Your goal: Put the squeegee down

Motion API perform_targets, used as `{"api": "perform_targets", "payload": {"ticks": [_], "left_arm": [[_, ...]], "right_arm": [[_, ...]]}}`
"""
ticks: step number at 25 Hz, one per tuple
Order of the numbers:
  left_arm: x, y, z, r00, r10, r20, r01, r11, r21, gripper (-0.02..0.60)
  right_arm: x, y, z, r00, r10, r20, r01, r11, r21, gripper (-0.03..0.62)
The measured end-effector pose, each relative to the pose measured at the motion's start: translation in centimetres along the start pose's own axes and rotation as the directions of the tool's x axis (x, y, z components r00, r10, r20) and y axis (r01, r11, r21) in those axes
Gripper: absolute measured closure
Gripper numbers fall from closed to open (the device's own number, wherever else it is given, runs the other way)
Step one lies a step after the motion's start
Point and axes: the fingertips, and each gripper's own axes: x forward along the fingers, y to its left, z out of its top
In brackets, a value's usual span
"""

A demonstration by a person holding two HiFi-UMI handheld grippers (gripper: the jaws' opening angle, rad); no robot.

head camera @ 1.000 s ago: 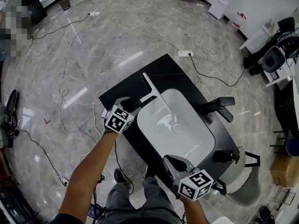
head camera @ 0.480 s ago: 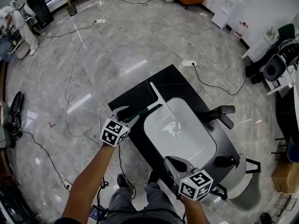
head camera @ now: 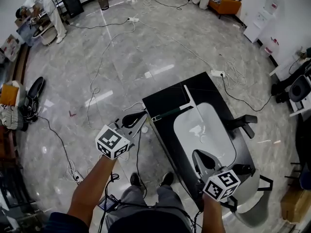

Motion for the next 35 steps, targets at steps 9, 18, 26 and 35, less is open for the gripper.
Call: {"api": "perform_targets", "payload": {"ticks": [9, 18, 26, 35], "left_arm": [[-12.7, -0.3, 3.5, 0.994, 0.077, 0.072, -0.076, 0.997, -0.010, 0.575], [-20.9, -5.0, 11.4, 0.991, 0.069, 0.112, -0.076, 0.995, 0.061, 0.575], [-26.9, -8.9, 16.9, 0.976, 0.063, 0.208, -0.090, 0.988, 0.122, 0.575], [-30.9, -11.1, 18.1, 0.970, 0.041, 0.238, -0.077, 0.986, 0.145, 0.575]], "right_arm": [[-1.7, 5.8, 1.2, 0.999, 0.027, 0.026, -0.026, 0.998, -0.052, 0.586], [-5.3, 11.9, 7.3, 0.984, 0.066, 0.163, -0.031, 0.977, -0.212, 0.586], [-9.7, 17.9, 8.9, 0.973, 0.101, 0.208, -0.010, 0.918, -0.396, 0.588], [-12.4, 21.6, 9.6, 0.960, 0.089, 0.266, 0.031, 0.909, -0.416, 0.588]]}}
